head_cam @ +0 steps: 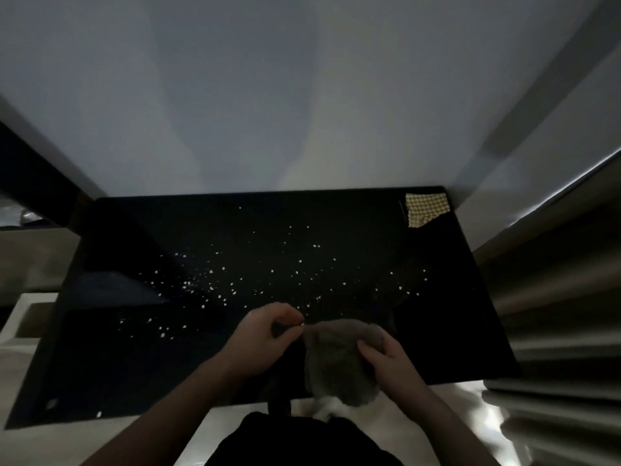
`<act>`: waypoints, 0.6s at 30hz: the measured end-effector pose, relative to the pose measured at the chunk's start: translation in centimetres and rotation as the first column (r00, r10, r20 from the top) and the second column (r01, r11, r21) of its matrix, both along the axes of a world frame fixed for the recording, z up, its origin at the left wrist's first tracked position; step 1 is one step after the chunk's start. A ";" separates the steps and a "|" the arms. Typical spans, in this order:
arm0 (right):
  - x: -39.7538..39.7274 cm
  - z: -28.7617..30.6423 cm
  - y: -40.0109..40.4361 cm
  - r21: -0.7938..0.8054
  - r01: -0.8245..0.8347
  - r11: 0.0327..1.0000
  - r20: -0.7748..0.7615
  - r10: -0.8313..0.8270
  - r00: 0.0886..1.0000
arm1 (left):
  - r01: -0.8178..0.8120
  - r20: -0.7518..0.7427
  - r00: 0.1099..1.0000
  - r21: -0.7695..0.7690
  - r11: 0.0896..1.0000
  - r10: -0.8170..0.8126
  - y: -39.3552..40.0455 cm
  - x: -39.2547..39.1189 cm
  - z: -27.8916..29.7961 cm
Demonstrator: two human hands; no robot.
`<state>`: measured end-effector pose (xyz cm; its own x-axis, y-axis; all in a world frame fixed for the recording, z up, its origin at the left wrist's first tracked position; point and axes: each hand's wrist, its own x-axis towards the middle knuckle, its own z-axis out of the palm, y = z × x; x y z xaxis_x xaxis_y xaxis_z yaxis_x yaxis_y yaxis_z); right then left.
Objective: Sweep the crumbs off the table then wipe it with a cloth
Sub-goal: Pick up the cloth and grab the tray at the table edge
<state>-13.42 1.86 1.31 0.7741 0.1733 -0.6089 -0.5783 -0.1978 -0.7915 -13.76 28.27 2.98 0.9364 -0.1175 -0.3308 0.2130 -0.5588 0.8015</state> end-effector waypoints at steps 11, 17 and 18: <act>-6.4 0.0 2.8 0.000 0.095 0.995 0.114 -0.095 0.989 | -0.359 -0.094 0.928 0.026 0.933 0.360 8.2 -14.2 -0.6; -11.3 -0.3 7.6 0.008 0.027 1.000 0.094 -0.027 0.995 | -0.507 -0.163 0.855 -0.062 0.860 0.492 9.8 -21.2 0.9; -12.0 -0.2 8.3 -0.004 0.024 1.000 0.102 -0.023 0.994 | -0.518 -0.161 0.849 -0.068 0.853 0.503 10.2 -21.8 1.0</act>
<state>-25.46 10.16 1.13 0.8361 0.1515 -0.5273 -0.4990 -0.1893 -0.8457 -35.52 38.52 3.96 0.8220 0.3240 -0.4683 0.5529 -0.2567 0.7927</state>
